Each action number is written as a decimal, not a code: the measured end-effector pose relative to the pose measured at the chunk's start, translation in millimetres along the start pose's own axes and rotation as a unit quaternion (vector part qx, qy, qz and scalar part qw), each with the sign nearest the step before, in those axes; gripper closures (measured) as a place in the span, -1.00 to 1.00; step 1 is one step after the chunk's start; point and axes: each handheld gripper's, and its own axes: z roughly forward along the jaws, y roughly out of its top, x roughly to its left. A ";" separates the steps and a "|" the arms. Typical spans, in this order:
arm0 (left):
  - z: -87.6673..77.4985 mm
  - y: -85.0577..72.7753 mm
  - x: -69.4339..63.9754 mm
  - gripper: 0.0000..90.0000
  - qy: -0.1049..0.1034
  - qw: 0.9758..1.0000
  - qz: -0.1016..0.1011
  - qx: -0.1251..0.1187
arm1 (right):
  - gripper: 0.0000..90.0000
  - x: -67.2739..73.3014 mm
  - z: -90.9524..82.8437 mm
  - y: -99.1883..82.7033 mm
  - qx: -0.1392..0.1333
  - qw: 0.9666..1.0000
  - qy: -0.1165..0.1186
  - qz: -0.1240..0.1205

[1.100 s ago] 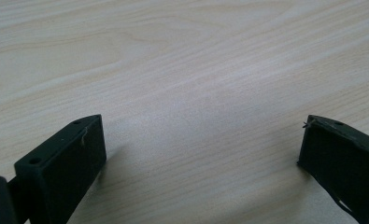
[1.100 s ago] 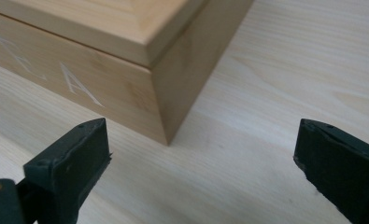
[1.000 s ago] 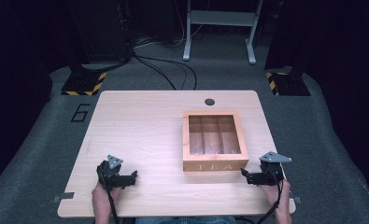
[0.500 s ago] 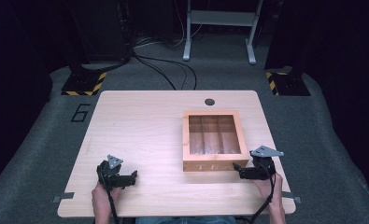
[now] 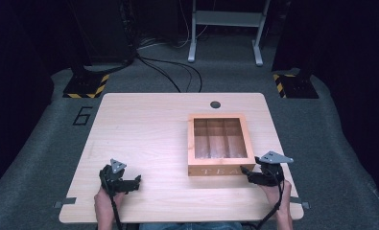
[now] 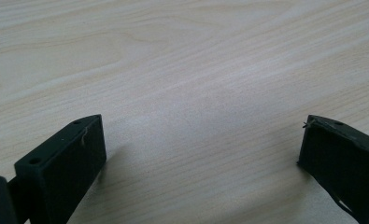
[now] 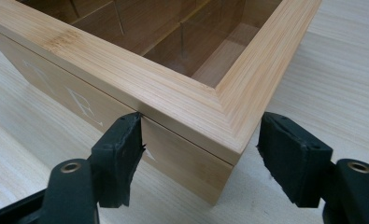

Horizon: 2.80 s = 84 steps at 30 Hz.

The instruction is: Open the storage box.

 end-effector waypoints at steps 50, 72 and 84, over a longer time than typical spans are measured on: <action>0.6 -0.2 -0.4 -0.99 -0.001 1.000 -0.005 -0.004 | 0.02 -7.5 -9.0 35.6 -0.072 0.996 -0.044 0.002; 0.6 -0.2 -0.2 -0.99 0.000 1.000 -0.004 -0.003 | 0.09 -17.0 -17.1 69.9 -0.135 0.989 -0.054 0.022; 0.0 0.0 0.0 -0.99 -0.001 1.000 0.000 0.000 | 0.19 -24.0 -17.3 86.0 -0.154 0.986 -0.054 0.036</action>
